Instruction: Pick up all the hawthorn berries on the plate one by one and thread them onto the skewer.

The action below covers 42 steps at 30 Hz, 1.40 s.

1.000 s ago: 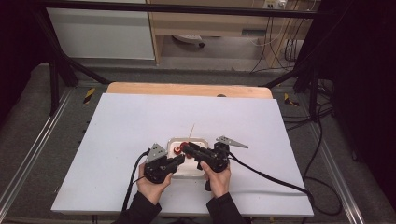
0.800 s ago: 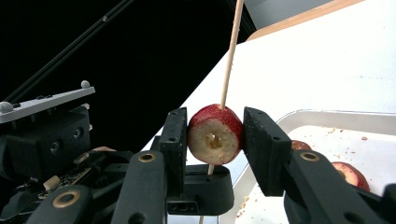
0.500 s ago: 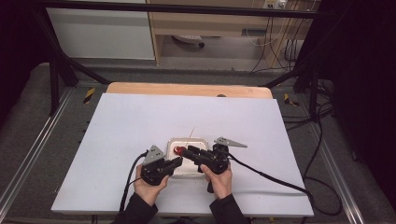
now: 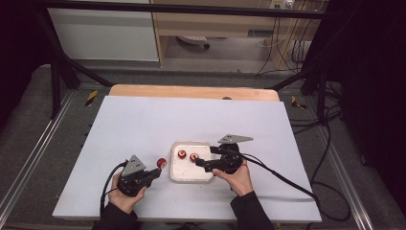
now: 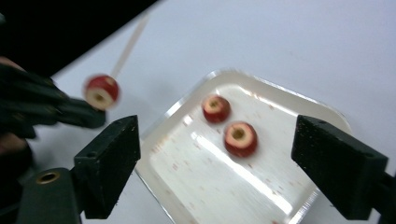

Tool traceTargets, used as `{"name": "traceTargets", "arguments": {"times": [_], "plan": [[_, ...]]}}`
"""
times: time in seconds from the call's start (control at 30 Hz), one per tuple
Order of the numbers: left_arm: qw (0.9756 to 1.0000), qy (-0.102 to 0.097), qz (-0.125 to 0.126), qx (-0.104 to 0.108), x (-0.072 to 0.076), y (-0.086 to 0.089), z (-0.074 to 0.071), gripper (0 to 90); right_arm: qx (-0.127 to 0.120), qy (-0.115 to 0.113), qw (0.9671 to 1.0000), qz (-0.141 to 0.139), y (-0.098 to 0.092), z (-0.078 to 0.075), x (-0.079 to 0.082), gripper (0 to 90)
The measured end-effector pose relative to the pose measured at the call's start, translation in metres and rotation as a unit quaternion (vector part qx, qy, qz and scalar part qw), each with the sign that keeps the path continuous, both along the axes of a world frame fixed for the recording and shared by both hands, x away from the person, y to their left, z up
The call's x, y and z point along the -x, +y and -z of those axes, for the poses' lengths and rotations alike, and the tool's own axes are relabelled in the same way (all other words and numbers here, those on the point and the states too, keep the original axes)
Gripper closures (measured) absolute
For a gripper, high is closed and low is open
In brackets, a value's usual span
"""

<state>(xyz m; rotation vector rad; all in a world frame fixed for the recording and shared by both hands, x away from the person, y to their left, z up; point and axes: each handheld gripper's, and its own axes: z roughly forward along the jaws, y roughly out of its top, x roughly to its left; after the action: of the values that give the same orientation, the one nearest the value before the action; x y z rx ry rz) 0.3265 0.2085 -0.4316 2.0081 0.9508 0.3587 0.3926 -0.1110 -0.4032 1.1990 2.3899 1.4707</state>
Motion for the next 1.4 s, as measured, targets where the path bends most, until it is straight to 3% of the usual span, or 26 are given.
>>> {"name": "traceTargets", "arguments": {"times": [0.13, 0.33, 0.63, 0.8, 1.13, 1.4], "plan": [[0.9997, 0.006, 0.004, -0.022, 0.001, 0.007, 0.005, 88.2, 0.073, 0.015, 0.9969, -0.024, 0.011, 0.0, -0.012, 16.2], [0.9995, 0.005, 0.008, -0.031, 0.001, 0.009, 0.007, 88.1, 0.149, 0.043, 0.9863, -0.055, 0.03, -0.006, -0.031, 22.1], [0.9994, 0.008, 0.008, -0.032, 0.001, 0.01, 0.009, 88.1, 0.22, 0.083, 0.97, -0.063, 0.054, -0.002, -0.053, 33.8], [0.9994, 0.008, 0.007, -0.032, 0.0, 0.011, 0.009, 88.1, 0.234, 0.103, 0.9644, -0.069, 0.063, 0.002, -0.062, 40.4], [0.9994, 0.009, 0.008, -0.033, 0.0, 0.01, 0.009, 88.1, 0.244, 0.135, 0.9582, -0.064, 0.067, 0.011, -0.073, 52.0], [0.9993, 0.009, 0.009, -0.035, 0.0, 0.009, 0.01, 88.1, 0.243, 0.149, 0.9562, -0.066, 0.068, 0.013, -0.073, 60.7]]}}
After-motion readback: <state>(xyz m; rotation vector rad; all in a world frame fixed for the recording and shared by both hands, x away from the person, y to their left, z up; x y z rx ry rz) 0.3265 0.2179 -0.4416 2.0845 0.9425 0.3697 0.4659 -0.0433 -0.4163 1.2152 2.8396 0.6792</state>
